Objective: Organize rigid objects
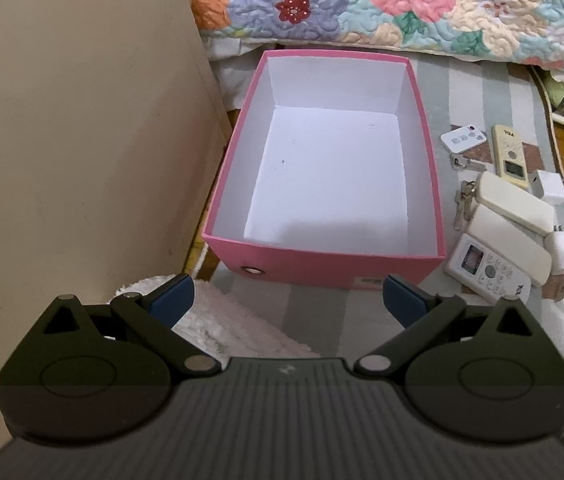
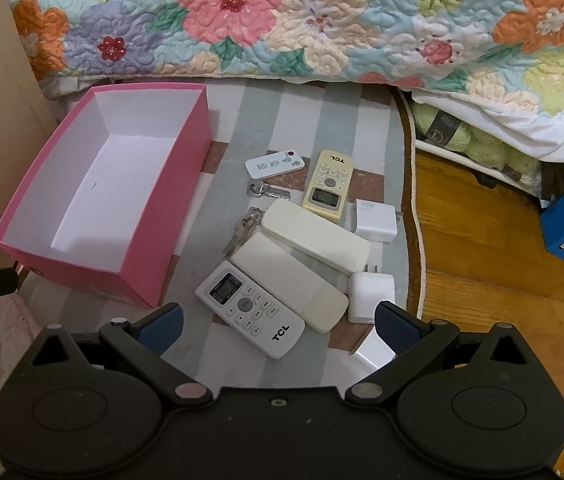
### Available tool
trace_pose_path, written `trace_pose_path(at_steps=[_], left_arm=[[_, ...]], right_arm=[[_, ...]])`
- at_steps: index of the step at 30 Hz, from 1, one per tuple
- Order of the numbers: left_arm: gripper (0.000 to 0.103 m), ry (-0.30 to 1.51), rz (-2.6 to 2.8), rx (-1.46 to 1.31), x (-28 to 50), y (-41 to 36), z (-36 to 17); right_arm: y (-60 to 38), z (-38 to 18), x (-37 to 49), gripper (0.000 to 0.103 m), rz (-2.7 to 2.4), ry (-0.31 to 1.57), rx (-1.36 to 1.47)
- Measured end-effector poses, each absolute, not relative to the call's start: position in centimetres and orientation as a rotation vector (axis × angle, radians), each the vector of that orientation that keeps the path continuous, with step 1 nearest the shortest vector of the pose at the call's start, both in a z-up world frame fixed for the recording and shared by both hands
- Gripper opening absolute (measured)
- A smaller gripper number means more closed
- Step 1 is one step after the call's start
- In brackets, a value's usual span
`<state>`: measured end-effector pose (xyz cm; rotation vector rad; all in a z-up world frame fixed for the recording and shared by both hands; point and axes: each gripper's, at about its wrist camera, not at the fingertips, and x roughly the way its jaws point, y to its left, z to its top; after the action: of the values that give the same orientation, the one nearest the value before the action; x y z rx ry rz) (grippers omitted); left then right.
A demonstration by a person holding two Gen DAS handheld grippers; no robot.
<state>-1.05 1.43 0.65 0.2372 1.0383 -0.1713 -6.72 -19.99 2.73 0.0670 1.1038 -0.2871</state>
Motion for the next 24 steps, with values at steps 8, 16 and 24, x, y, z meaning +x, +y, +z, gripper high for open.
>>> trace_pose_path(at_steps=[8, 16, 24], left_arm=[[0.102, 1.040, -0.178, 0.272, -1.2, 1.1, 0.5], [0.102, 1.028, -0.160, 0.291, -1.2, 1.2, 0.1], [0.102, 1.010, -0.181, 0.235, -1.3, 2.0, -0.3]], right_arm=[[-19.9, 2.7, -6.7, 0.103, -0.284, 1.111, 0.067], [-20.0, 2.5, -6.6, 0.103, -0.284, 1.117, 0.069], [-20.1, 2.2, -6.6, 0.103, -0.283, 1.125, 0.069]])
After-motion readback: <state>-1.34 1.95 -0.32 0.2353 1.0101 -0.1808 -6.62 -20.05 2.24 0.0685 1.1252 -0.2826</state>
